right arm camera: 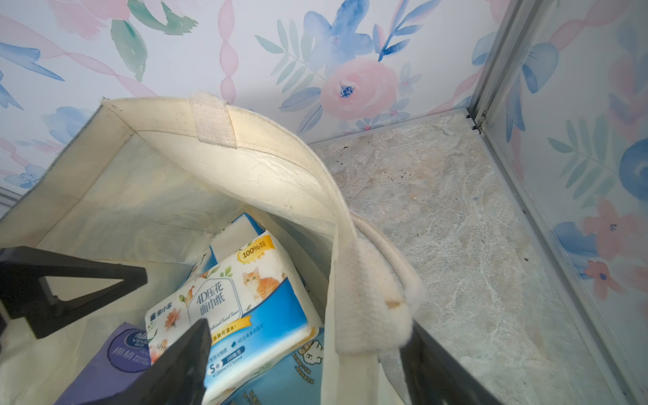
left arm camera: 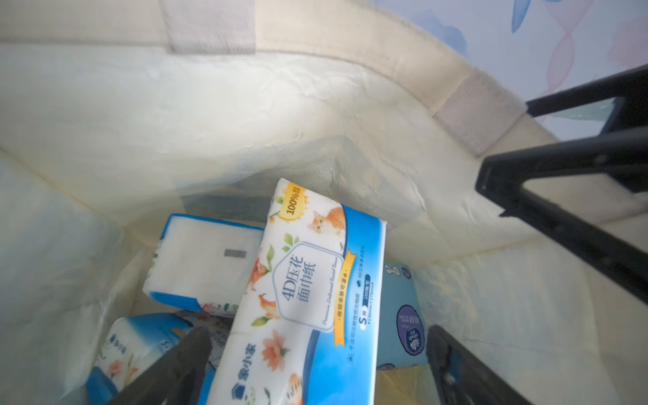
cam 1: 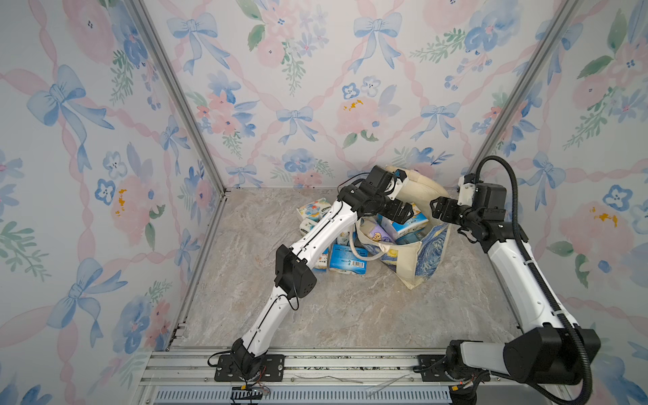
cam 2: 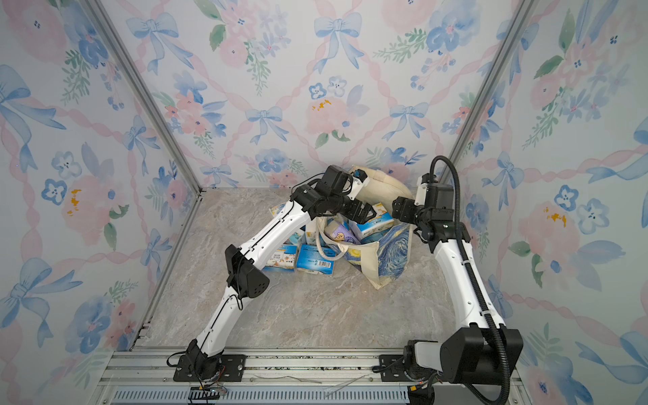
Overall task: Put tissues into the canvas bag
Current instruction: Place the pack of facial tissues in the canvas bag, then adjust the canvas bag at the center of the board.
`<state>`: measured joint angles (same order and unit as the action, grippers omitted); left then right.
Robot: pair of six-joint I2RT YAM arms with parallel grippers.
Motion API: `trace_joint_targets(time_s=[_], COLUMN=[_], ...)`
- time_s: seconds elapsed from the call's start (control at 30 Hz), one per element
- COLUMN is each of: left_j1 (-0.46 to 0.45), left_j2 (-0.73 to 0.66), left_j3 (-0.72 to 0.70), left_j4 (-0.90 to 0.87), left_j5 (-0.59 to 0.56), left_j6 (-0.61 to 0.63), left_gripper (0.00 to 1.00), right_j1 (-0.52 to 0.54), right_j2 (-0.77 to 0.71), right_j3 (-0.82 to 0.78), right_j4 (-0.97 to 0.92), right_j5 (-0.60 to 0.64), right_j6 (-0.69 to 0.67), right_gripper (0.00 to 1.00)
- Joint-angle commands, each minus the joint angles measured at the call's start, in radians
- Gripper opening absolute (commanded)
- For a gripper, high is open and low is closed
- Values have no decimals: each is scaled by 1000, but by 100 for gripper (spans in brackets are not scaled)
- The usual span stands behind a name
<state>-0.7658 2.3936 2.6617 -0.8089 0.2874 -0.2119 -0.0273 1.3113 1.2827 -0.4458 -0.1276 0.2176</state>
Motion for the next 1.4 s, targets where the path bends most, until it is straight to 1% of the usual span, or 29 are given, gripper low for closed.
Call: trace_joint_targets(time_s=[0.0,0.1,0.17,0.23,0.33,0.4,0.47,0.57,0.7,0.8,0.87,0.97,1.07,1.13,1.2,1.3,1.37], left_j1=[6,11,12,13,21,37,64,121,216,268,301,364,378,376,373,372,376], left_j2=[-124,-190,-254,-330,-440,-506,-575,-668,-770,-821,-849,-877,-893,-883,-869,-845,-840], left_j3=[3,-47,-114,-202,-344,-441,-542,-715,-935,-1080,-1165,-1246,-1304,-1309,-1303,-1291,-1290], left_j4=[24,22,22,20,20,20,20,21,31,30,30,50,142,188,220,246,252], left_j5=[-25,-100,-190,-308,-443,-499,-527,-533,-459,-418,-414,-379,-322,-304,-294,-287,-291], left_j6=[24,25,16,14,8,-4,-27,-77,-152,-162,-177,-212,-224,-232,-234,-237,-237], left_gripper=[97,97,96,95,94,94,94,94,94,96,96,97,96,96,96,95,96], right_j1=[-9,-9,-8,-8,-8,-9,-9,-10,3,28,67,191,346,450,529,629,687], right_j2=[0,-12,-20,-27,-39,-47,-58,-89,-159,-220,-249,-266,-246,-221,-188,-113,-58], right_j3=[40,36,34,30,24,24,26,23,15,12,29,77,144,166,173,167,160], right_j4=[-14,-15,-14,-11,-2,-1,-1,8,29,45,30,-24,-91,-100,-79,-38,-13], right_j5=[-16,-15,-15,-16,-24,-27,-31,-44,-79,-94,-148,-150,-149,-166,-210,-270,-282], right_j6=[-5,-8,-11,-11,-13,-15,-23,-38,-82,-120,-170,-240,-268,-245,-196,-119,-79], right_gripper=[85,85,85,86,86,87,87,87,87,87,87,87,87,88,87,86,85])
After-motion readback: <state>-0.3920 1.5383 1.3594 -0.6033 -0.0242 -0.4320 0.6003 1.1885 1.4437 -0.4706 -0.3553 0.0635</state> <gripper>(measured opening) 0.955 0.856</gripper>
